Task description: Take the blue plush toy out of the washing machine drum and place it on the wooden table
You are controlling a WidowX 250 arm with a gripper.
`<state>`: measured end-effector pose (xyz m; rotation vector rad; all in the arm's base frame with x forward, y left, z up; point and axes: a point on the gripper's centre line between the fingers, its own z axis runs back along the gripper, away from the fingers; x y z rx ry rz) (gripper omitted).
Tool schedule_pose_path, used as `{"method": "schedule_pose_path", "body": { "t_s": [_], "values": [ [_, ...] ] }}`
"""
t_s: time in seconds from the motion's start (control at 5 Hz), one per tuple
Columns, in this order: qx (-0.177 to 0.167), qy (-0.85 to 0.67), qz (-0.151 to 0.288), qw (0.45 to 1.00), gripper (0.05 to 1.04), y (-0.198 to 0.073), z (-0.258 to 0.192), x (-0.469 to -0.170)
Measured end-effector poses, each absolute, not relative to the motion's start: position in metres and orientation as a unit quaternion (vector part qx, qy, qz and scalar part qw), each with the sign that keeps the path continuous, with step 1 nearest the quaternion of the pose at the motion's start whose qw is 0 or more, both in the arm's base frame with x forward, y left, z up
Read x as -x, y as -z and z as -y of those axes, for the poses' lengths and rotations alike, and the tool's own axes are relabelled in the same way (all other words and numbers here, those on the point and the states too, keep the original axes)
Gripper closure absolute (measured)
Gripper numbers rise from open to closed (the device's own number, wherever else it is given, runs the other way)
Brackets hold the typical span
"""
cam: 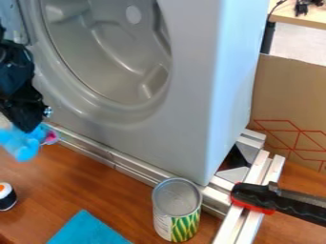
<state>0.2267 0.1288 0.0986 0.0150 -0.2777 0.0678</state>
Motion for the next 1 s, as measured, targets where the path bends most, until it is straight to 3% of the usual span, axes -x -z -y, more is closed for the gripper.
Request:
{"method": "schedule_pose_path", "body": {
  "t_s": [0.2, 0.6, 0.8, 1.0],
  "values": [
    [-0.023, -0.074, 0.156, 0.985, 0.945, -0.102, -0.159, -0.231],
    [-0.052, -0.09, 0.106, 0.989, 0.945, -0.079, -0.176, -0.223],
    [-0.035, -0.089, 0.105, 0.99, 0.945, -0.061, -0.181, -0.225],
    [-0.007, -0.073, 0.136, 0.988, 0.945, -0.051, -0.18, -0.234]
  ]
}}
